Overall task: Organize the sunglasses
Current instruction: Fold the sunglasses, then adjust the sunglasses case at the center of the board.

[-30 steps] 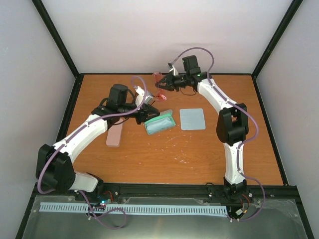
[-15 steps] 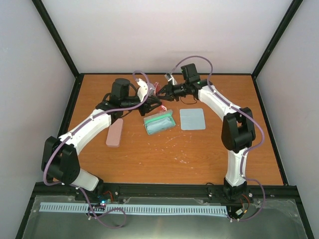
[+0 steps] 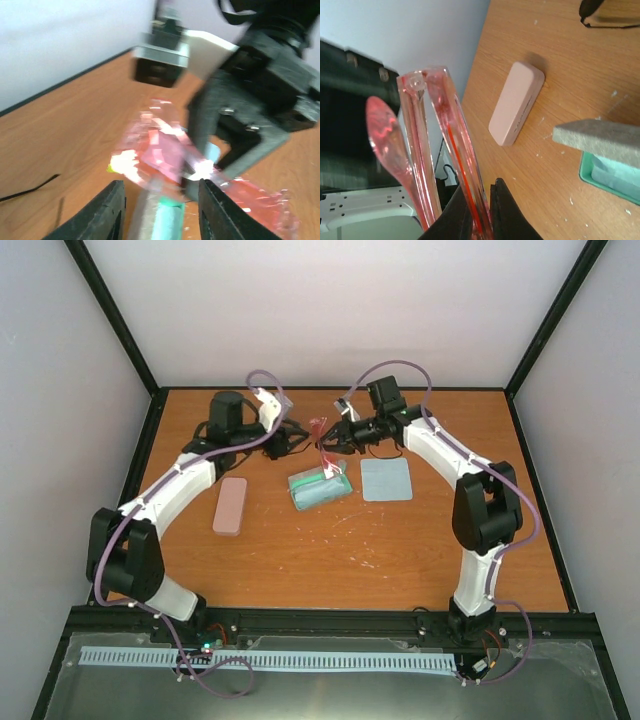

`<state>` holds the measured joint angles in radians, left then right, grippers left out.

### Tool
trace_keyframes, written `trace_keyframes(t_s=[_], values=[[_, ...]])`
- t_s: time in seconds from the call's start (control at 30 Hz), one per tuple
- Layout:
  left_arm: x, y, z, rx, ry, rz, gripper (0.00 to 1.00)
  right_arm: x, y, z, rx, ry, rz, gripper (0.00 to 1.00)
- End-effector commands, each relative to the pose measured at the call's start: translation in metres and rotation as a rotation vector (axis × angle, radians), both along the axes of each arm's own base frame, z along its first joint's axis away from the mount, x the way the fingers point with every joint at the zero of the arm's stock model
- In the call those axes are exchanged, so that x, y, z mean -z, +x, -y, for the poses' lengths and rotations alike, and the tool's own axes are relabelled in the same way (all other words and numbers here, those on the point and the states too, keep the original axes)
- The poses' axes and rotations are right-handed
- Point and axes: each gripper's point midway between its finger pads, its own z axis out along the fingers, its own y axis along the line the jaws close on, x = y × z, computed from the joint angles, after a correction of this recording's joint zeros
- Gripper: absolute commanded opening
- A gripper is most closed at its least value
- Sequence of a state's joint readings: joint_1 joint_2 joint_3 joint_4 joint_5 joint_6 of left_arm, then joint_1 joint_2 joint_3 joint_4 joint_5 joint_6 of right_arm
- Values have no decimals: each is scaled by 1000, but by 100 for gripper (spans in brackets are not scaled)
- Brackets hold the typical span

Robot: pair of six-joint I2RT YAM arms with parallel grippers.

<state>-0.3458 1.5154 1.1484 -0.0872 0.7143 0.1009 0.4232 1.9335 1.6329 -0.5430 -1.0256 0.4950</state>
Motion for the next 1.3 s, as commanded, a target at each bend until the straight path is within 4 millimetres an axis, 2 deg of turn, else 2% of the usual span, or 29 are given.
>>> trace_keyframes(t_s=[0.0,0.03,0.07,0.1,0.2,0.27,0.37,0.47,0.63,0.8,1.0,1.27], values=[[-40,21,-39,-138,-20,62,40,-19,1,17,74,4,44,3],[-33,24,-44,-144,11,68,25,-19,4,23,100,3,45,3],[-17,24,-46,-126,60,53,5,-21,6,28,132,6,50,3],[0,25,-46,-102,112,23,1,-22,6,33,162,7,52,3],[51,35,-50,-73,242,-90,0,-15,6,45,262,20,39,3],[81,35,-53,-55,303,-153,1,-6,8,55,353,2,19,3],[110,33,-55,-23,359,-205,1,9,12,75,537,-25,0,3],[134,34,-60,-16,417,-262,0,21,12,83,610,-19,-29,3],[146,36,-61,-16,434,-294,1,36,16,87,646,-60,-53,3],[153,34,-53,2,411,-346,2,66,20,84,671,-105,-114,3],[161,14,-33,58,401,-389,2,86,23,72,693,-134,-169,3],[170,-4,-16,97,398,-417,2,100,23,75,750,-181,-198,3]])
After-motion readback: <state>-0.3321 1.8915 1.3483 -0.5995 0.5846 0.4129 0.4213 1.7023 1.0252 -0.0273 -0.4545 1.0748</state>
